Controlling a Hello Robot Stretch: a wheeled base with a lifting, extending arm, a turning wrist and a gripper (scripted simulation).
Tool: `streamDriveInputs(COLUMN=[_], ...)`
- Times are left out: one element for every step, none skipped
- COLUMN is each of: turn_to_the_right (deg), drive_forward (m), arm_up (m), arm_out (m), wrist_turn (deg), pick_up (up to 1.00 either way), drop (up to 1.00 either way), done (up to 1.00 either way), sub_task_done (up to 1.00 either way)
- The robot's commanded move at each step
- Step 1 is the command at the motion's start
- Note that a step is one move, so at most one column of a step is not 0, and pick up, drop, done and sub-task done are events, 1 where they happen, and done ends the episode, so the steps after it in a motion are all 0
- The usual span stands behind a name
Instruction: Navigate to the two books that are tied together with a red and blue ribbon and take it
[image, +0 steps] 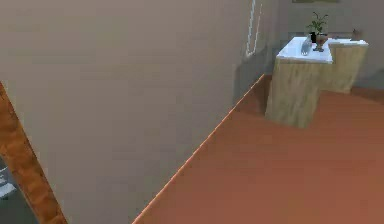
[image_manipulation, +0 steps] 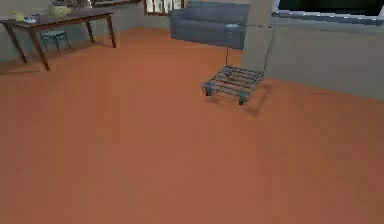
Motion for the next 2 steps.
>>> streamDriveInputs(turn_to_the_right=[45.0, 0.0], drive_forward=[0.0, 1.0], arm_up=[0.0, 0.0], arm_out=[0.0, 0.0], wrist_turn=[0.0, 0.0], pick_up=[0.0, 0.0], drop=[0.0, 0.0], done=[0.0, 0.0], sub_task_done=[0.0, 0.0])
